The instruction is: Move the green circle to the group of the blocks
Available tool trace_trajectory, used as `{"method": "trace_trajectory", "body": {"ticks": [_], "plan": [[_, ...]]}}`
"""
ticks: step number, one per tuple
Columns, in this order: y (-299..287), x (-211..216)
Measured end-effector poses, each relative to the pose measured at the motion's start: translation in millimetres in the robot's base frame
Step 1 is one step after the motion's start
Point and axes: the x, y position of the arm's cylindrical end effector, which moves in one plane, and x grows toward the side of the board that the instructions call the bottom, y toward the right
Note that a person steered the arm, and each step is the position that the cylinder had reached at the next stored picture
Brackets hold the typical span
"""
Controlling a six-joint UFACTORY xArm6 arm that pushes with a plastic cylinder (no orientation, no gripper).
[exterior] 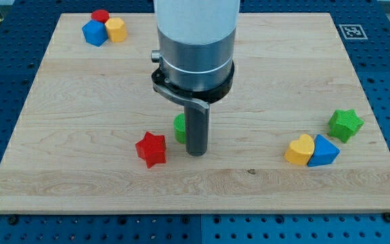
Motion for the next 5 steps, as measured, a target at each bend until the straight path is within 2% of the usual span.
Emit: {"method": "trace_trajectory", "body": {"ticks": [5], "plan": [[-29.8,-50.5]]}}
